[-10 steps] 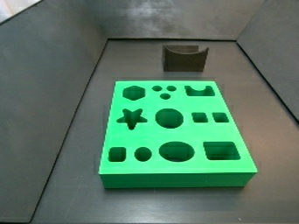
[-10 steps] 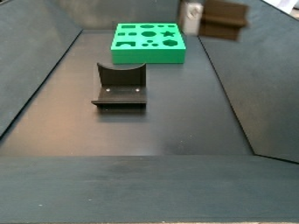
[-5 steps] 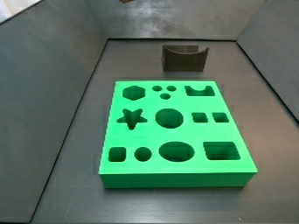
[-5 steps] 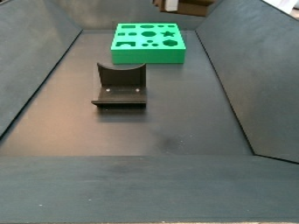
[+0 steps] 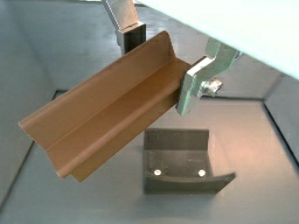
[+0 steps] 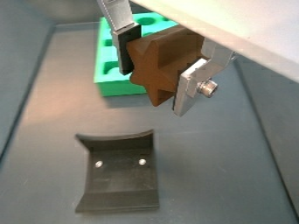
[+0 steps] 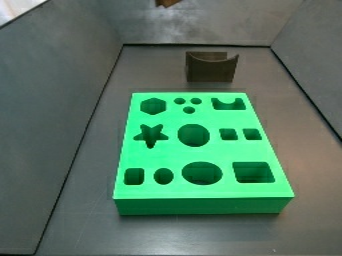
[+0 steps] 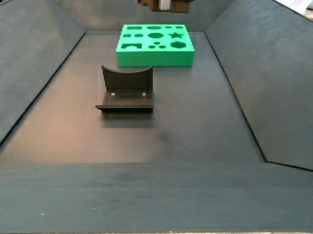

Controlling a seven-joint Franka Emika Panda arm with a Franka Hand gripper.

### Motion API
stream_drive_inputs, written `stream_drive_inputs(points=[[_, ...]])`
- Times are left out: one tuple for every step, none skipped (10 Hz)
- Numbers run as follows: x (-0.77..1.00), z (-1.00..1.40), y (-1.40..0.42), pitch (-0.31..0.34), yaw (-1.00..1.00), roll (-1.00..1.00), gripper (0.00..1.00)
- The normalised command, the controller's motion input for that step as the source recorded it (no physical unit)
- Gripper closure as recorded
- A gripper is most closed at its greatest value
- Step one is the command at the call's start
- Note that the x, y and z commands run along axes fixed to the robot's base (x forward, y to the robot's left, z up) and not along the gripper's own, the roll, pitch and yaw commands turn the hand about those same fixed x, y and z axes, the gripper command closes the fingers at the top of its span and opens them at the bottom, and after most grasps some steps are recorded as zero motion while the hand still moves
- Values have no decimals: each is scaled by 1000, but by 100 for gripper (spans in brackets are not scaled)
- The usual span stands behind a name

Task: Pick up the star object. Move up. Place the star object on the fixture. Regrasp the star object. Move to above the board. Insert the star object.
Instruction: Place the star object on the fixture.

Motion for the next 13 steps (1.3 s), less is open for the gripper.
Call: stream_drive_inputs(points=[[917,-575,776,99,1000,-665,100],[852,-554,753,102,1000,-724,100],[783,-353,556,102,1000,-777,100],[702,-178,367,118,1000,-803,100],[634,-114,240,136,1000,-826,100],[497,-62,101,197,1000,-869,100],[411,-35,80,258,1000,-901,100],[313,-18,57,378,1000,-978,100],[249,-16,47,489,945,-1000,100],[173,-12,45,552,630,-827,100],[139,-12,47,557,457,-716,100],[95,-10,51,520,178,-492,100],[89,-5,37,466,40,-342,100]])
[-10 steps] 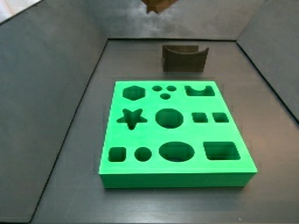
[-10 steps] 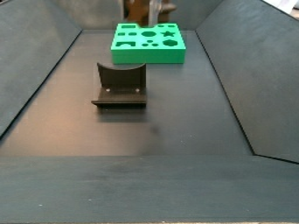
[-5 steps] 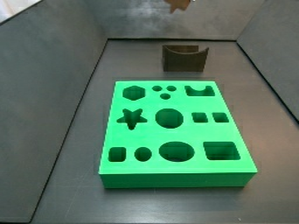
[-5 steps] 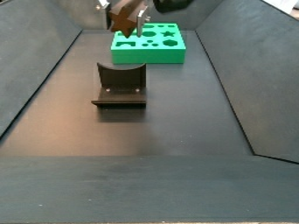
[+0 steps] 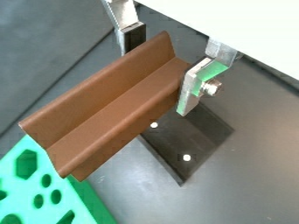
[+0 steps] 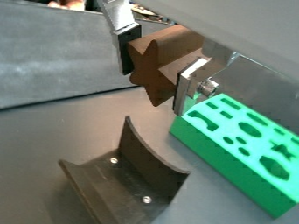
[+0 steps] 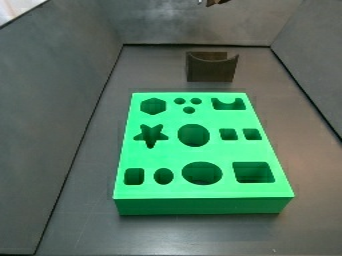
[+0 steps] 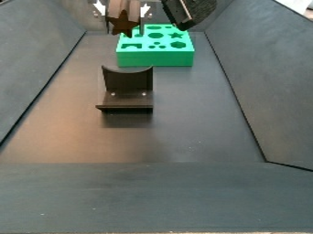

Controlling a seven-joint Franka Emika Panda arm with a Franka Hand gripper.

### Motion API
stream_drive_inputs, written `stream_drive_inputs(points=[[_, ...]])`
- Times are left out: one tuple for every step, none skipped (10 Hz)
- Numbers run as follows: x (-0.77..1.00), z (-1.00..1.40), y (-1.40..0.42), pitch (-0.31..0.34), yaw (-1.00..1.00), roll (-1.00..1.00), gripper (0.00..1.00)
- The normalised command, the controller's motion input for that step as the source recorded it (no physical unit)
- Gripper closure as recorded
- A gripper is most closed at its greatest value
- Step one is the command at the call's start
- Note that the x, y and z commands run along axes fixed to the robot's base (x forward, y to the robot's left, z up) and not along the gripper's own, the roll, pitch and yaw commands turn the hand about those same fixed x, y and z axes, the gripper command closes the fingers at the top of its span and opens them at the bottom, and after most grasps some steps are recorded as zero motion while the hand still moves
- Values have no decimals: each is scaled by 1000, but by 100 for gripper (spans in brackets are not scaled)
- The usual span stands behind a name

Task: Pick up the star object. Move up. Place the star object on the fixture. Regrasp the star object. Move to above the board. Insert the star object.
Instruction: Place the star object on the fixture.

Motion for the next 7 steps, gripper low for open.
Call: stream_drive_inputs(points=[[91,-4,31,369,-84,-223,100],[85,-3,34,324,-118,-190,100],[83,0,41,252,-143,-140,100],[85,4,39,212,-145,-114,100],[106,-1000,64,90,-202,-1000,100],[115,-1000,70,62,-207,-1000,100],[125,-1000,78,59,-210,-1000,100]])
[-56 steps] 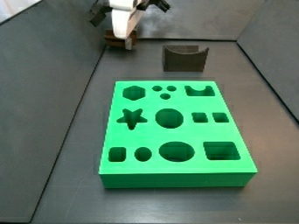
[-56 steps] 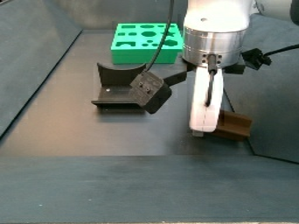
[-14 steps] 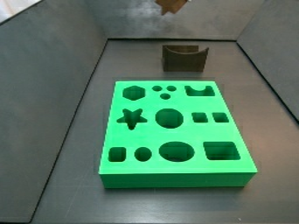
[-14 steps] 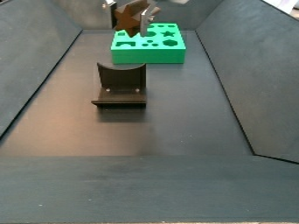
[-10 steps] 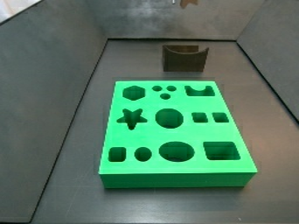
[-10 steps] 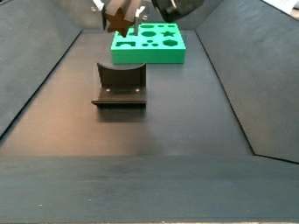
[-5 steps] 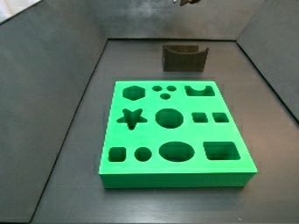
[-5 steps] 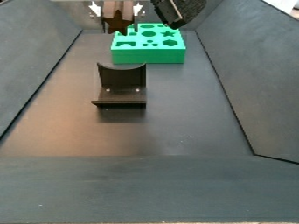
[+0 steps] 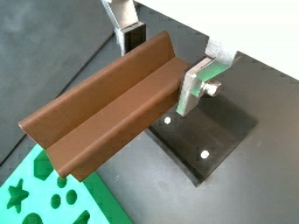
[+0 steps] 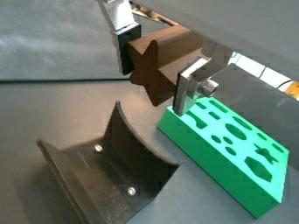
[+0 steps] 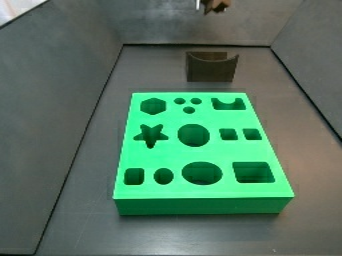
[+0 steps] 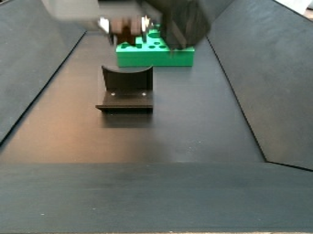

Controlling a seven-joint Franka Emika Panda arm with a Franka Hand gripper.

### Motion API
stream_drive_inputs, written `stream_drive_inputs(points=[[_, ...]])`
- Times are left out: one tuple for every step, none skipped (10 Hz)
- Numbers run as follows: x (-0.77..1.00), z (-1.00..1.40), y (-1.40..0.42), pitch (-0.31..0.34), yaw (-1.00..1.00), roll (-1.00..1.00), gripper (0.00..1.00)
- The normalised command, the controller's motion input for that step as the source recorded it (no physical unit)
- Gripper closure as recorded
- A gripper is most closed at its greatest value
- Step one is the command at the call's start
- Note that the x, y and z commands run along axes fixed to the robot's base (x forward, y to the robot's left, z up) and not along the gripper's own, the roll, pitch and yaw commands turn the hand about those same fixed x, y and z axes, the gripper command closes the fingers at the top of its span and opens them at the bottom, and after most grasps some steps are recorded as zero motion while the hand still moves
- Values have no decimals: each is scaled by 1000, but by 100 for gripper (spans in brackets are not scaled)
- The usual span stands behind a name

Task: Pick up the star object. Move up. Place the star object on the fixture. Regrasp the star object. Move to above the board. Insert the star object.
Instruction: Place the star object on the fixture.

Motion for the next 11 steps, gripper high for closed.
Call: stream_drive_inputs(points=[[134,-1000,78,59,-211,-1000,100],[142,-1000,87,54,-223,-1000,100],[149,-1000,92,35,-205,-873,100],[155,-1000,96,23,-189,-767,100],[166,-1000,103,6,-156,-552,100],[178,-1000,111,0,-136,-390,100],[190,-1000,108,-2,-109,-230,100],[192,-1000,110,-4,-98,-194,100],[180,-906,113,-5,-82,-166,100],[148,-682,92,-7,-69,-151,100],[120,-527,72,0,-60,-139,100]])
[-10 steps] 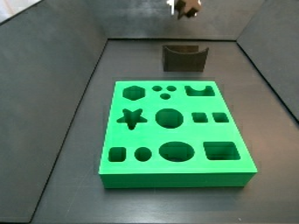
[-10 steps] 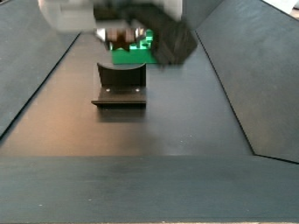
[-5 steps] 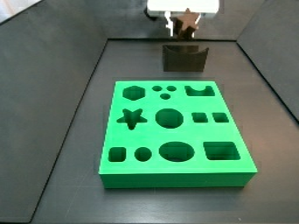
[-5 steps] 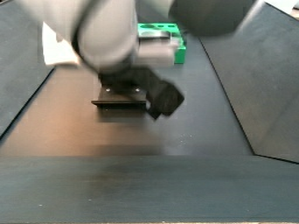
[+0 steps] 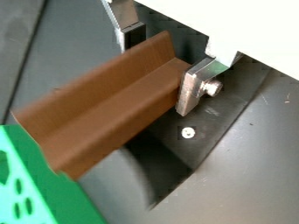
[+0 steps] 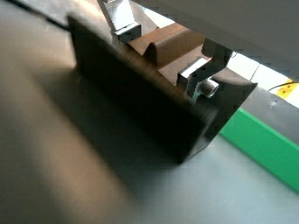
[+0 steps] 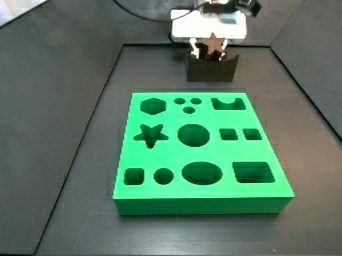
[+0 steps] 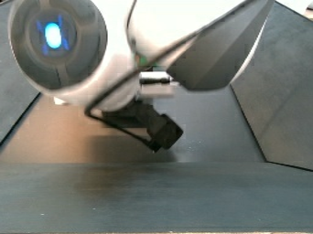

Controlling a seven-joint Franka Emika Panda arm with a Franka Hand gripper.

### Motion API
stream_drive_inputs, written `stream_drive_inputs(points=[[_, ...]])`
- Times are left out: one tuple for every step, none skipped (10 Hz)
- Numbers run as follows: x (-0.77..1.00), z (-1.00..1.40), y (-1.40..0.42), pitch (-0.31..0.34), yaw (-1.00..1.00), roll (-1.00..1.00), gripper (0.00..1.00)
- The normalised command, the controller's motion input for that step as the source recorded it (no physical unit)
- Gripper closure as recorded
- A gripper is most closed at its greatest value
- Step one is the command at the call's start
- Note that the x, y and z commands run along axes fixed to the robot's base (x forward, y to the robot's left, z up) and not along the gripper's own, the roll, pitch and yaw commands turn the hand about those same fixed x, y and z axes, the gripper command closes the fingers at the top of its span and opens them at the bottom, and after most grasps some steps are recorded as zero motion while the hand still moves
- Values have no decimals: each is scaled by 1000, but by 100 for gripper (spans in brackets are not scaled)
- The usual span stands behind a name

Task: Pick up the star object. Move up. Place the star object on the fixture. Regrasp the star object. Move to above the board. Insert the star object.
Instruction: Place the star object on the fixture, then regrasp the star object.

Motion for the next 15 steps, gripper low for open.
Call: stream_drive_inputs(points=[[106,-430,62,2,-57,-132,100],[0,-167,-500,0,0,0,100],[0,0,0,0,0,0,0],[0,1000,0,-6,22,-11,0],[-4,1000,0,-2,27,-7,0],[-23,1000,-3,11,29,13,0],[-32,1000,-8,29,31,39,0],[-36,1000,-5,48,29,47,0],[-35,892,-4,73,19,47,0],[-29,723,-1,82,5,46,0],[-28,599,0,86,-2,47,0],[-27,366,0,90,-18,46,0],[-26,191,0,80,-28,44,0],[-76,1000,-931,62,20,1000,0],[-73,1000,-930,61,20,1000,0]])
